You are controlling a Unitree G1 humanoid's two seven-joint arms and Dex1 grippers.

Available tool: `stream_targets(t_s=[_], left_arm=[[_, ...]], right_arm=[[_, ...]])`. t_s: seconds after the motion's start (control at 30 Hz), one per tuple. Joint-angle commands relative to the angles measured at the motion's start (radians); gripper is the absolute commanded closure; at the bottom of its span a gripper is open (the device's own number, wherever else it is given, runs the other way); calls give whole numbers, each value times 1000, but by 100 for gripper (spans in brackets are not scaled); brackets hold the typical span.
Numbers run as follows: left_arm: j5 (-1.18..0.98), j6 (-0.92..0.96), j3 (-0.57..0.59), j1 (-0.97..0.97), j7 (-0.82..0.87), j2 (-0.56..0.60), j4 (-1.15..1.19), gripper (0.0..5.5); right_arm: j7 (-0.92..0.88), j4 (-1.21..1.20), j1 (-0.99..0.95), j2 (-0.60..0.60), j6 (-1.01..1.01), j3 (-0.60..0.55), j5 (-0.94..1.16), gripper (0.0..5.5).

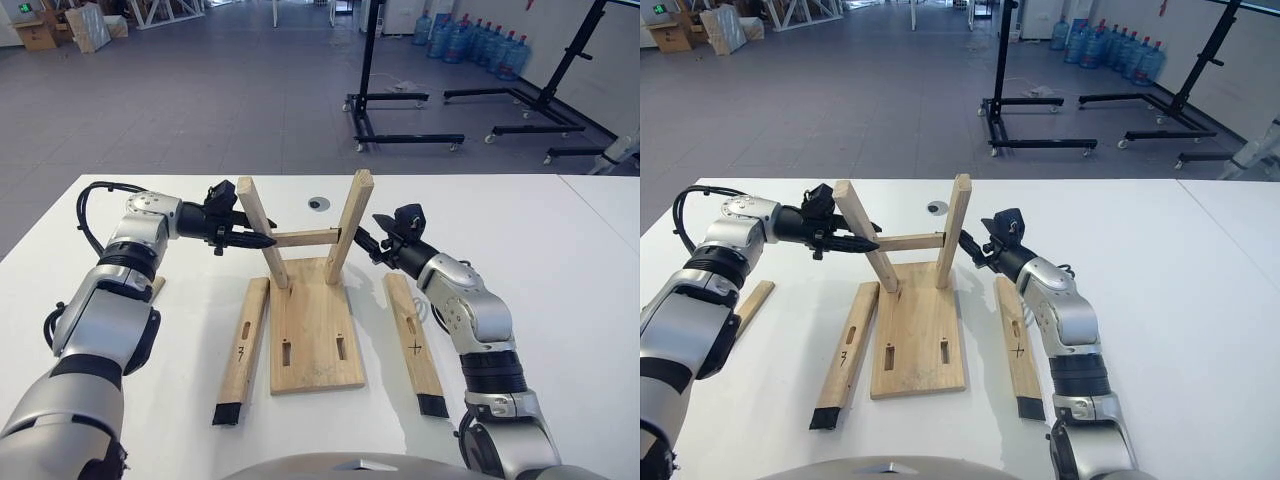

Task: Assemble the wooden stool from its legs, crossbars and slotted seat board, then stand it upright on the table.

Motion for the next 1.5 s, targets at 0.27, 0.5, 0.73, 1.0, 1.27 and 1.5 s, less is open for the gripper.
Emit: stream_targets(t_s=[0.27,0.5,0.73,1.0,1.27,1.5], left_arm=[[20,-17,-137,-26,-4,-161,-72,347],[11,-20,-149,-37,-4,-161,-66,347],[16,-78,-42,-58,-4,-149,-44,347],[49,-109,84,-17,-4,-73,-122,347],[56,-28,82,14,-4,-43,-147,268],[24,-7,131,8,-4,-14,-163,150]], right_arm=[[-14,20,-116,125,-163,-42,96,180],[-141,76,-243,108,-286,-146,52,180],[-170,77,-221,104,-325,-109,-4,180],[-288,178,-229,56,-464,-168,-108,180],[-424,243,-265,11,-565,-233,-163,180],[-428,224,-252,-2,-570,-241,-149,180]])
